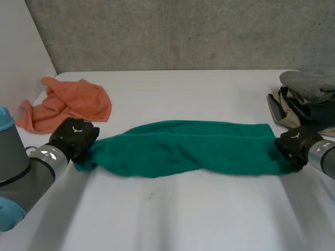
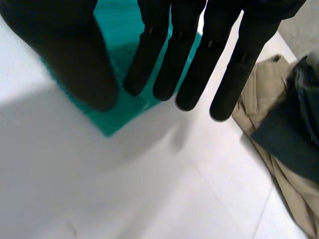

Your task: Fold the laundry.

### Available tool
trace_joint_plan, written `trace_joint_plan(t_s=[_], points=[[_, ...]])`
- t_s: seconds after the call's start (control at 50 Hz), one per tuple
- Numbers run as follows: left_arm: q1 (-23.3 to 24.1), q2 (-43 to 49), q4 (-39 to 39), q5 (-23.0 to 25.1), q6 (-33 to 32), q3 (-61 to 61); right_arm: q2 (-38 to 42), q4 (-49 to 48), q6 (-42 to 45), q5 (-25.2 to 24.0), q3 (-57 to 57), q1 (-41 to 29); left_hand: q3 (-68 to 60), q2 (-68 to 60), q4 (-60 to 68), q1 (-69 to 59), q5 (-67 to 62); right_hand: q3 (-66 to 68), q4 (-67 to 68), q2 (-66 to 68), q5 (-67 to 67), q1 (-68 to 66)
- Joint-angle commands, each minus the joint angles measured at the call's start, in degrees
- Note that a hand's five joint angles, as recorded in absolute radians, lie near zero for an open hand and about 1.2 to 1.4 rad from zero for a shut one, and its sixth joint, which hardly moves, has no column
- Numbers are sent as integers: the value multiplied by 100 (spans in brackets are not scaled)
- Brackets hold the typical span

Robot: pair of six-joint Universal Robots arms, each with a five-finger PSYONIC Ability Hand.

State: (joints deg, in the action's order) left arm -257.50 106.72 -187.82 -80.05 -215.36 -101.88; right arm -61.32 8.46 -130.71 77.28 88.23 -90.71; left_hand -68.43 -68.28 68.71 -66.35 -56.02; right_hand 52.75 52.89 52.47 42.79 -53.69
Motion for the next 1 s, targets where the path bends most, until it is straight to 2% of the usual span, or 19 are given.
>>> trace_joint_plan(t_s=[0.02,0.04,0.06,0.1,0.16,0.26,0.34,0.44,0.58,0.62,0.64,0.66,0.72,0.74,0.84,0.92,1.0], points=[[-116,-11,807,42,-691,81,-161,139,89,121,-60,202,-310,-324,281,-518,-551,-3243,-3258,-3215,-3248,3337],[-108,-37,930,77,-717,98,-257,139,63,77,-25,211,1581,1566,-1609,1372,1340,-3682,-3696,-3654,-3686,3775],[-81,-63,966,112,-709,98,-301,139,37,42,1,211,2599,2584,-2627,2390,2358,-3819,-3833,-3791,-3824,3913],[15,-177,993,226,-604,107,-485,113,-103,-168,133,203,4282,4268,-4311,4074,4041,-3972,-3986,-3944,-3976,4066],[121,-405,993,270,-437,107,-731,-10,-218,-484,335,167,5799,5784,-5827,5591,5558,-3939,-3953,-3911,-3943,4033],[191,-661,958,253,-129,98,-1118,-186,-166,-950,765,298,5843,5828,-5871,5635,5602,-3636,-3651,-3609,-3641,3730],[139,-705,914,244,46,46,-1058,-317,9,-1144,1125,483,5822,5807,-5850,5614,5581,-3200,-3214,-3172,-3204,3294],[33,-696,756,323,504,-60,-795,-1019,291,-1224,1592,677,5721,5706,-5749,5513,5480,-2679,-2693,-2651,-2684,2773],[51,-679,641,411,978,-113,-469,-1610,-16,-1250,1733,668,5687,5673,-5716,5479,5446,-1787,-1801,-1759,-1791,1880],[59,-688,632,411,1014,-130,-399,-1724,-86,-1303,1750,659,5704,5689,-5732,5496,5463,-530,-544,-502,-534,624],[59,-688,632,411,1023,-130,-364,-1864,-130,-1320,1742,677,5704,5689,-5732,5496,5463,1974,1960,2002,1970,-1880],[68,-679,606,411,1040,-139,-355,-1935,-157,-1321,1733,686,5687,5673,-5716,5479,5446,2718,2703,2745,2713,-2624],[68,-688,562,394,1040,-148,-416,-2426,-402,-1128,1751,826,5687,5673,-5716,5479,5446,2725,2711,2753,2721,-2631],[68,-696,545,385,1040,-156,-494,-2636,-534,-901,1777,940,5687,5673,-5716,5479,5446,2725,2711,2753,2721,-2631],[42,-740,544,349,1049,-200,-750,-2735,-553,-381,1724,1449,5687,5673,-5716,5479,5446,2725,2711,2753,2721,-2631],[7,-775,527,350,1040,-218,-566,-2508,-88,-266,1426,1863,5704,5689,-5732,5496,5463,2725,2711,2753,2721,-2631],[-28,-811,536,349,1049,-236,-486,-2015,536,-231,1083,1881,5687,5673,-5716,5479,5446,2725,2711,2753,2721,-2631]])
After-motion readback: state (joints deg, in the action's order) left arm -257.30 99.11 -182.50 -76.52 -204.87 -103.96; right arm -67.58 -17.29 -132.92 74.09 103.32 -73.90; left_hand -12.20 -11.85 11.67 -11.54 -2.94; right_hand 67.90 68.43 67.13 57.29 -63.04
